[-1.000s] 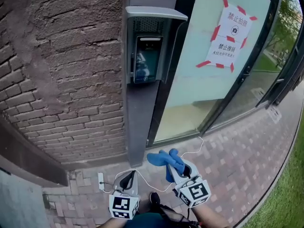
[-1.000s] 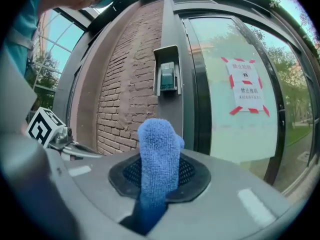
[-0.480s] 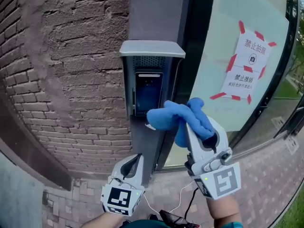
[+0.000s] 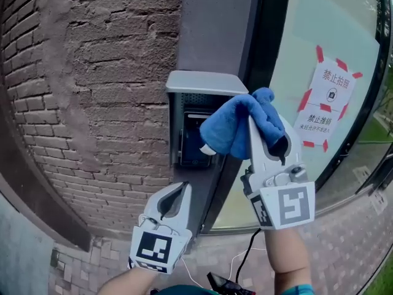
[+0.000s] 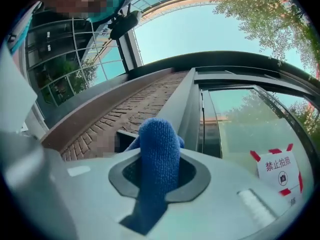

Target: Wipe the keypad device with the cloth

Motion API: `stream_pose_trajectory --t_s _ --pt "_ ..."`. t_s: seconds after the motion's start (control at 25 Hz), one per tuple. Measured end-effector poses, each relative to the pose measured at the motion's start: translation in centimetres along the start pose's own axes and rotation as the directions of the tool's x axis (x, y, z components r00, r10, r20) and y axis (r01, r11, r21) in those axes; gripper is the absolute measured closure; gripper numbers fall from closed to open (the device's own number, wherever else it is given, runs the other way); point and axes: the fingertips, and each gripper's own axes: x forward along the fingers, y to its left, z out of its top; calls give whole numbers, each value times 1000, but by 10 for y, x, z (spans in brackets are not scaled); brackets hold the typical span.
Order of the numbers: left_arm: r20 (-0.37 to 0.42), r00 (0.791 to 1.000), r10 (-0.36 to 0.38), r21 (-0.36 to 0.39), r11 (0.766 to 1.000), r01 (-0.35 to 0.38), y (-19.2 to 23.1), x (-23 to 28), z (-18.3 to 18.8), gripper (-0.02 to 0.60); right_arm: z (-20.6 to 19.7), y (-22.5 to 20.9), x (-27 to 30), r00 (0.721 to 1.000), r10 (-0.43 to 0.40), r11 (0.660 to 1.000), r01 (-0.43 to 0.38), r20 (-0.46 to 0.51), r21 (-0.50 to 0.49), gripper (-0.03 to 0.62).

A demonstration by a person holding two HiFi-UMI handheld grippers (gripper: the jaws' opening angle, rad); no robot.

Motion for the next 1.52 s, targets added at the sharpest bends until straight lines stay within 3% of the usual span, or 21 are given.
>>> stream_pose_trajectory --t_s 0.48,0.72,0.8,0.92,1.04,1.16,1.28,1.52 --pt "-43 997 -66 -55 996 64 1 3 -30 589 -94 34 -26 970 39 999 -38 -238 11 530" --pt "-95 987 -128 -98 988 119 -17 0 -62 589 -138 53 -59 917 129 988 -89 -377 122 528" --pt "-108 984 -139 -109 986 127 -19 -2 -68 589 -128 40 -60 926 124 982 -62 -357 181 528" --pt "-111 985 -135 -115 986 122 -17 -5 -69 589 -82 -1 -40 970 46 965 19 -239 262 526" --pt "-98 987 -126 -112 987 114 -16 -9 -63 589 -38 -35 -11 988 -18 965 57 -151 256 526" --pt "-79 991 -112 -107 989 104 -14 -12 -53 589 -15 -45 17 993 -12 968 42 -119 249 526" --pt "-70 993 -92 -105 991 84 -10 -18 -49 589 -19 -40 34 989 33 968 5 -146 251 526" --pt "-96 992 -77 -122 990 65 -9 -27 -62 589 -82 -9 11 956 99 957 -15 -277 288 528"
